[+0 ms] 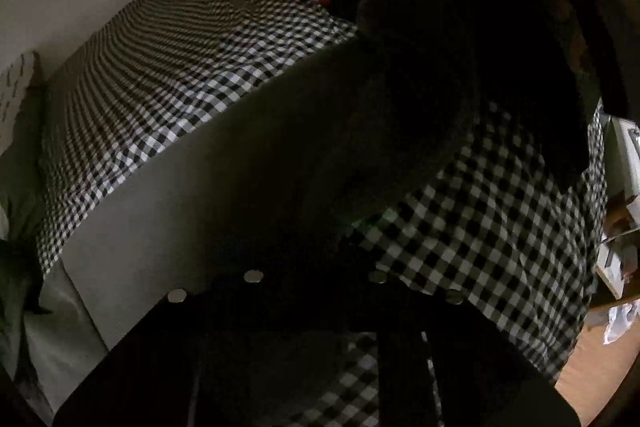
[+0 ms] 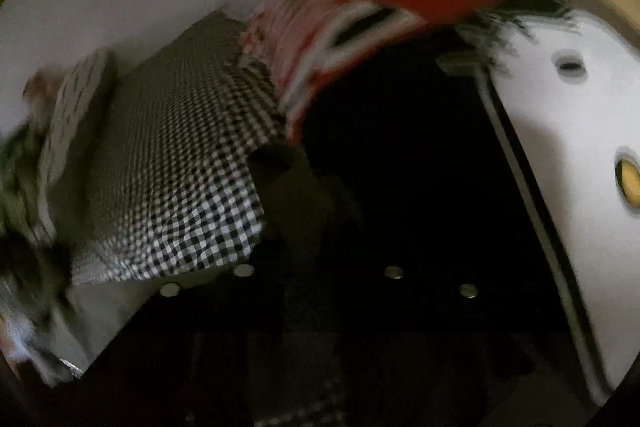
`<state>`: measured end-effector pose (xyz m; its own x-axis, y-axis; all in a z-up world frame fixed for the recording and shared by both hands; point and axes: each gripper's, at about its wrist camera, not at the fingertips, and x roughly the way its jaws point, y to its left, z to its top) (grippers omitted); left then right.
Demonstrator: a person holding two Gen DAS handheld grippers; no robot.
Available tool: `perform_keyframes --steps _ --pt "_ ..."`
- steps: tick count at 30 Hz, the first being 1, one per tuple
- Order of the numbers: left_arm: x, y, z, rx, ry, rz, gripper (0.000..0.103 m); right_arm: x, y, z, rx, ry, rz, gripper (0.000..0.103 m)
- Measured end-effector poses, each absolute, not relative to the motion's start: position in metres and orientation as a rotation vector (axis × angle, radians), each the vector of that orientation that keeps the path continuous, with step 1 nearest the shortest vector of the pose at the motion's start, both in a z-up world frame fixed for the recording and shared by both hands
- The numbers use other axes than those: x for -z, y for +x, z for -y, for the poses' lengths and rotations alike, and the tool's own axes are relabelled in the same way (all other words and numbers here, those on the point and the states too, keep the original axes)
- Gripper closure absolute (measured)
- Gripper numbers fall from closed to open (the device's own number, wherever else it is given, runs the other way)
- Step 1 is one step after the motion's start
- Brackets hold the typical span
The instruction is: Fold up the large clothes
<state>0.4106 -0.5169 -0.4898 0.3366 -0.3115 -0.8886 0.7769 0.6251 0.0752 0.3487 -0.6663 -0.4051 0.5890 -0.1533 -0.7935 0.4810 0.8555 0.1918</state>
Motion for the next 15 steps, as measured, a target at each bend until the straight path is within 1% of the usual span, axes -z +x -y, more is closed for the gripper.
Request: perform_keyframes --steps 2,7,11,15 --pt "0.481 0.414 0.517 0.748 0.527 -0.984 0.088 0.403 0.35 0.665 0.34 0.426 -0.85 0.083" --pt "0.451 0.415 0.498 0.711 0.461 -0.949 0.088 0.383 0.34 0.671 0.174 0.661 -0.703 0.084" --pt "0.428 0.406 0.461 0.666 0.379 -0.929 0.088 0.344 0.346 0.644 0.037 0.722 -0.619 0.084" --pt "0.421 0.398 0.421 0.61 0.295 -0.937 0.088 0.307 0.355 0.601 -0.088 0.716 -0.583 0.084"
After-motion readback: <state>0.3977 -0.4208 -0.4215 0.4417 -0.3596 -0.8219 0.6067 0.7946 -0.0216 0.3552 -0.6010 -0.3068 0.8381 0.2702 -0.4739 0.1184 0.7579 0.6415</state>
